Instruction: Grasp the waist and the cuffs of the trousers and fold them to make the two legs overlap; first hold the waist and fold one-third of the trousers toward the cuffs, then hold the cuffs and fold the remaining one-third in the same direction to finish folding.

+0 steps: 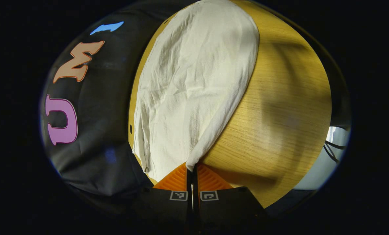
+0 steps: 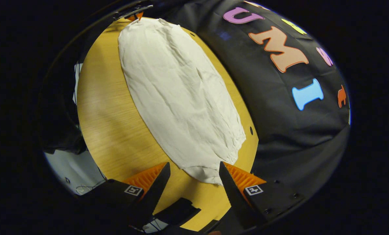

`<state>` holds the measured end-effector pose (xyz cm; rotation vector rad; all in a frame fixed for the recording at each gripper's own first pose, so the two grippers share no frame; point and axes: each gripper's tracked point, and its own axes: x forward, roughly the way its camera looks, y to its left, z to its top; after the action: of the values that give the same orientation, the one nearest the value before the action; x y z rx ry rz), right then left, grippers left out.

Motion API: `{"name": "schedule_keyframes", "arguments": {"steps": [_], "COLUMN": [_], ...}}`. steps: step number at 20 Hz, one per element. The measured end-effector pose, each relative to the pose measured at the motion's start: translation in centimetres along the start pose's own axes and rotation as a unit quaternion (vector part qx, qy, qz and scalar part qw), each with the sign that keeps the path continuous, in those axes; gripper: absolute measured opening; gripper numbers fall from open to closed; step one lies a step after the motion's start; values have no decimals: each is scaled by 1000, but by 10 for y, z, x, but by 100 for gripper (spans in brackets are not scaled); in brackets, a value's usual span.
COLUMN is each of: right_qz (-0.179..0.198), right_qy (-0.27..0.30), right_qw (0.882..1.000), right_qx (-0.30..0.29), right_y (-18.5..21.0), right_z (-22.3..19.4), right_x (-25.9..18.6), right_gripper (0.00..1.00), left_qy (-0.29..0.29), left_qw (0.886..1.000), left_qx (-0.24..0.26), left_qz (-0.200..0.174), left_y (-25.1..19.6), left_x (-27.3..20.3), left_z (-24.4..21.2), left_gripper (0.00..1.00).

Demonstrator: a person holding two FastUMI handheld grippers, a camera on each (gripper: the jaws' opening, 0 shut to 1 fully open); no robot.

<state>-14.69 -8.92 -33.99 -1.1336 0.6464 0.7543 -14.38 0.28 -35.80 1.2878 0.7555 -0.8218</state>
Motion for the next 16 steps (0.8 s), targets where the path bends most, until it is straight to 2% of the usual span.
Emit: {"name": "schedule_keyframes", "arguments": {"steps": [5, 11, 12, 13, 16], "right_qz": [-8, -10, -8, -4, -3], "right_qy": [-8, 6, 9, 13, 24], "right_qw": [999, 999, 998, 998, 997], "right_qx": [-45, -53, -56, -61, -72], "right_y": [-9, -9, -6, -2, 6], "right_z": [11, 15, 14, 14, 10], "right_x": [19, 42, 45, 47, 50], "right_gripper": [93, 80, 67, 61, 19], "left_qy": [2, 4, 4, 5, 4], "left_qw": [1000, 1000, 1000, 1000, 1000], "left_qx": [-2, -6, -6, -6, -7], "left_qz": [2, 6, 8, 9, 12], "left_y": [0, 0, 0, 1, 1], "left_x": [0, 1, 1, 1, 1], "left_z": [-1, -1, -1, -1, -1], "left_gripper": [0, 0, 0, 0, 0]}}
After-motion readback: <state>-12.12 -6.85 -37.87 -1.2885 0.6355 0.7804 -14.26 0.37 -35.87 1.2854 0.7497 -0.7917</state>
